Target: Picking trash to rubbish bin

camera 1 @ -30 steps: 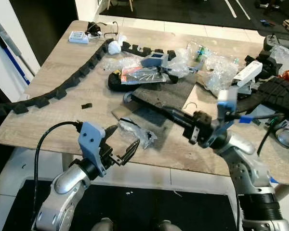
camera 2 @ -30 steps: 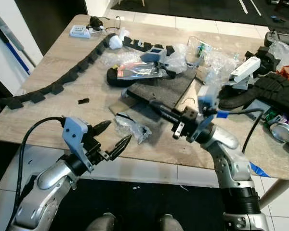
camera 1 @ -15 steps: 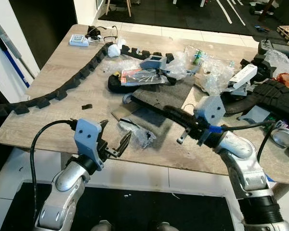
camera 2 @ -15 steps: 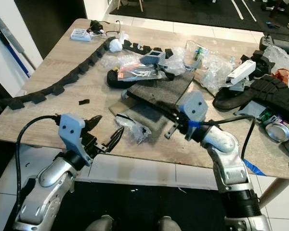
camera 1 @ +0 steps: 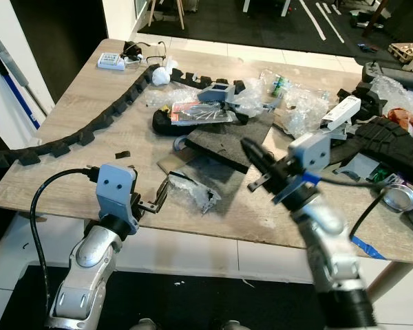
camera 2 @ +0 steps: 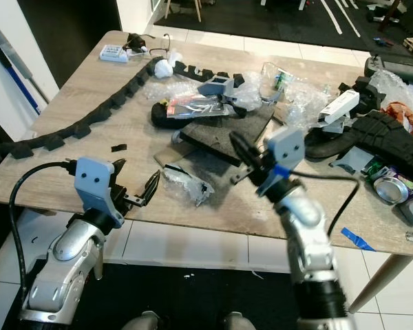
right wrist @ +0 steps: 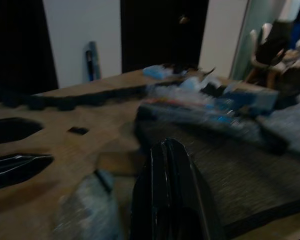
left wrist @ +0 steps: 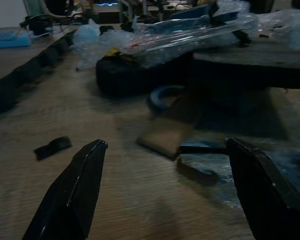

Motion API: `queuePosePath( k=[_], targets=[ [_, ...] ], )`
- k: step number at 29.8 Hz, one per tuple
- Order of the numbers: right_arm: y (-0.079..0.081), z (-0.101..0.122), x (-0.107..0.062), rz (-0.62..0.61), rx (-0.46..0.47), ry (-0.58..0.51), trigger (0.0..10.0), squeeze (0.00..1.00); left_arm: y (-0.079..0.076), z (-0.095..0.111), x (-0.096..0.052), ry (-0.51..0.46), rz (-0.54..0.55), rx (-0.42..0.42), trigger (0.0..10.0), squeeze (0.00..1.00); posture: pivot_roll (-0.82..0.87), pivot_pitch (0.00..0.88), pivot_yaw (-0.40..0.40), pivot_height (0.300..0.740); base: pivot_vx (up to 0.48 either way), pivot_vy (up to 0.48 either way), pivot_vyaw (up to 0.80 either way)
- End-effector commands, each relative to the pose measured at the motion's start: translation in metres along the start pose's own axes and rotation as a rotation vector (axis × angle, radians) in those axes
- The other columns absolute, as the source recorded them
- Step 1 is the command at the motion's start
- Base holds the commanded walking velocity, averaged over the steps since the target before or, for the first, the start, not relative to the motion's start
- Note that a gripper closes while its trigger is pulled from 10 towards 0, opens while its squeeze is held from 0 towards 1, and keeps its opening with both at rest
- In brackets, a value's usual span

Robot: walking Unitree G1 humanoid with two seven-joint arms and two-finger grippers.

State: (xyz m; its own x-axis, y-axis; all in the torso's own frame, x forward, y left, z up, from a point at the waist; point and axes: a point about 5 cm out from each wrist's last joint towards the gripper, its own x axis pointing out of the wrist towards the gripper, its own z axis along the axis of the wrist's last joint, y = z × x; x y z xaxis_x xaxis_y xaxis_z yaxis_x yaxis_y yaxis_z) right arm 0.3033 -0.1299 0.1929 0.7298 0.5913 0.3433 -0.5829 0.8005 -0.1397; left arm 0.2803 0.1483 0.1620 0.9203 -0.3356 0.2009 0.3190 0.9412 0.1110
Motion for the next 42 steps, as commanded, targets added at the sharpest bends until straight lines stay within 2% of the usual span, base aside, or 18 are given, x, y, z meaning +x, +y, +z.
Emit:
queuePosePath(
  k=[1, 2, 3, 4, 5, 6, 12, 18, 19, 20, 27, 31, 33, 34, 42],
  targets=[
    [0.003, -0.009, -0.004, 0.018, 0.040, 0.038, 10.0, 0.00, -0.007, -0.003, -0.001, 0.005, -0.049, -0.021, 10.0, 0.00, 0.03, 0.164, -0.044, 0.740, 0.000, 0.000, 0.00],
    [0.006, -0.013, -0.004, 0.037, 0.052, 0.054, 10.0, 0.00, -0.009, -0.003, -0.002, 0.004, -0.074, -0.024, 10.0, 0.00, 0.03, 0.164, -0.044, 0.740, 0.000, 0.000, 0.00],
    [0.007, -0.016, -0.004, 0.046, 0.052, 0.064, 10.0, 0.11, -0.011, -0.003, -0.003, 0.008, -0.104, -0.022, 10.0, 0.00, 0.03, 0.171, -0.050, 0.740, 0.000, 0.000, 0.00],
    [0.007, -0.017, -0.004, 0.052, 0.055, 0.069, 10.0, 0.33, -0.011, -0.003, -0.004, 0.014, -0.123, -0.023, 10.0, 0.00, 0.03, 0.171, -0.050, 0.740, 0.000, 0.000, 0.00],
    [0.006, -0.017, -0.003, 0.053, 0.052, 0.069, 10.0, 0.89, -0.012, -0.003, -0.005, 0.018, -0.142, -0.029, 10.0, 0.00, 0.03, 0.171, -0.050, 0.740, 0.000, 0.000, 0.00],
    [0.005, -0.016, -0.003, 0.054, 0.059, 0.064, 10.0, 1.00, -0.012, -0.003, -0.005, 0.021, -0.166, -0.041, 10.0, 0.00, 0.03, 0.174, -0.052, 0.740, 0.000, 0.000, 0.00],
    [0.002, -0.018, -0.006, 0.047, 0.064, 0.075, 10.0, 1.00, -0.016, -0.005, -0.002, 0.040, -0.213, -0.058, 10.0, 0.00, 0.02, 0.180, -0.041, 0.740, 0.000, 0.000, 0.00],
    [0.006, -0.030, -0.005, 0.118, 0.082, 0.125, 10.0, 1.00, -0.005, -0.006, 0.003, 0.045, -0.142, -0.005, 10.0, 0.00, 0.03, 0.201, -0.032, 0.740, 0.000, 0.000, 0.00],
    [0.006, -0.033, -0.003, 0.139, 0.084, 0.137, 10.0, 0.91, -0.002, -0.005, 0.004, 0.044, -0.132, 0.005, 10.0, 0.00, 0.03, 0.206, -0.030, 0.740, 0.000, 0.000, 0.00],
    [0.008, -0.038, 0.002, 0.184, 0.087, 0.163, 10.0, 0.00, 0.004, -0.004, 0.003, 0.043, -0.122, 0.017, 10.0, 0.00, 0.03, 0.215, -0.031, 0.740, 0.000, 0.000, 0.00],
    [0.007, -0.045, 0.016, 0.254, 0.087, 0.200, 10.0, 0.00, 0.012, -0.003, -0.004, 0.043, -0.096, 0.033, 10.0, 0.00, 0.03, 0.238, -0.042, 0.740, 0.000, 0.000, 0.00],
    [0.006, -0.047, 0.025, 0.319, 0.109, 0.222, 10.0, 0.00, 0.015, -0.002, -0.013, 0.047, -0.101, 0.025, 10.0, 0.00, 0.03, 0.258, -0.054, 0.740, 0.000, 0.000, 0.00],
    [0.007, -0.048, 0.027, 0.338, 0.122, 0.226, 10.0, 0.00, 0.014, -0.001, -0.016, 0.049, -0.118, 0.016, 10.0, 0.00, 0.03, 0.262, -0.056, 0.740, 0.000, 0.000, 0.00],
    [0.008, -0.049, 0.030, 0.371, 0.141, 0.226, 10.0, 0.00, 0.011, 0.000, -0.020, 0.050, -0.164, 0.003, 10.0, 0.00, 0.03, 0.271, -0.061, 0.740, 0.000, 0.000, 0.00],
    [0.011, -0.054, 0.035, 0.416, 0.157, 0.246, 10.0, 0.00, -0.005, 0.005, -0.026, 0.054, -0.277, -0.055, 10.0, 0.00, 0.04, 0.282, -0.066, 0.740, 0.000, 0.000, 0.00]
  ],
)
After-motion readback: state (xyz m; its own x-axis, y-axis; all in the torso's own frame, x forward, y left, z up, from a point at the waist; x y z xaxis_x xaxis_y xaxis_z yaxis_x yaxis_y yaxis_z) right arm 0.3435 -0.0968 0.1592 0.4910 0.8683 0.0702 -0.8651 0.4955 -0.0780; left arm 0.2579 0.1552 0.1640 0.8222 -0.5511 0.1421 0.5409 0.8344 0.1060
